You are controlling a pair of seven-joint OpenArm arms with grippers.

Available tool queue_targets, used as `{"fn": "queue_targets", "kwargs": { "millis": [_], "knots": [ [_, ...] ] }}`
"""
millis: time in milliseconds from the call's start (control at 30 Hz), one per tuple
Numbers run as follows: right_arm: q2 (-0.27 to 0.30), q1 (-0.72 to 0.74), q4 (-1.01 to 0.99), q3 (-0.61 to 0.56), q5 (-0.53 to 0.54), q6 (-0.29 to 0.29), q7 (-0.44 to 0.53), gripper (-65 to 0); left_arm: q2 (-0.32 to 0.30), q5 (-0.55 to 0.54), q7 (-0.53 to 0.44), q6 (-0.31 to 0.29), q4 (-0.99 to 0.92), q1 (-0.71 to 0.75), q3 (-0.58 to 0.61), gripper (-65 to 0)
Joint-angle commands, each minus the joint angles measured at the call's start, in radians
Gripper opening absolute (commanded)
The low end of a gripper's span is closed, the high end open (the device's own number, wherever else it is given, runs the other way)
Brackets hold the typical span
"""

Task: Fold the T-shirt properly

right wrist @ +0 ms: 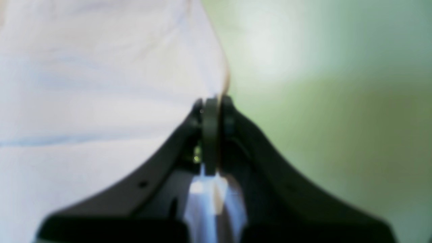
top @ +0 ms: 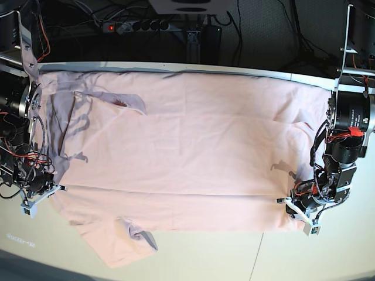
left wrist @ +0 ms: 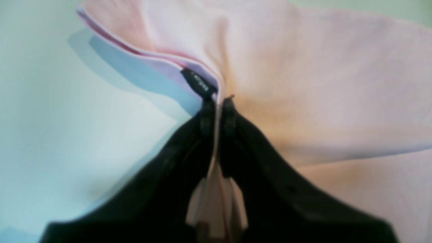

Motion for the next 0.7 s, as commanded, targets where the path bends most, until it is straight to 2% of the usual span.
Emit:
{"fn": "queue_targets", "kwargs": {
  "millis": [0,167,267,333,467,567,667],
  "knots": [
    [0.019,0.029,0.032,0.000,0.002,0.045,0.024,-65.0,-0.013,0.001,-0.008,-0.007,0.008,-0.033,0.001,-65.0],
    [0.020,0.005,0.116,0.000,0.003,0.046,0.023,-65.0,-0.015,0.001,-0.006,-0.023,0.008,-0.043,0.001,-65.0],
    [0.020,-0.015,0.169,0.000,0.006,0.048,0.019,-65.0,-0.019,-0.016,0.008,-0.100,0.008,-0.053,0.001,-65.0],
    [0.020,-0.036,0.208,0.000,0.006,0.053,0.018,-65.0,-0.024,-0.043,0.055,-0.140,0.008,-0.061,0.001,-65.0],
    [0.029,-0.079,0.259,0.000,0.033,0.054,0.012,-65.0,-0.050,-0.123,0.152,-0.163,0.008,-0.069,0.001,-65.0],
    [0.046,-0.114,0.295,0.000,0.072,0.054,0.012,-65.0,-0.076,-0.179,0.197,-0.244,0.008,-0.068,0.001,-65.0],
    [0.058,-0.139,0.327,0.000,0.089,0.055,0.011,-65.0,-0.093,-0.235,0.285,-0.256,0.009,-0.068,0.001,-65.0]
  ]
}}
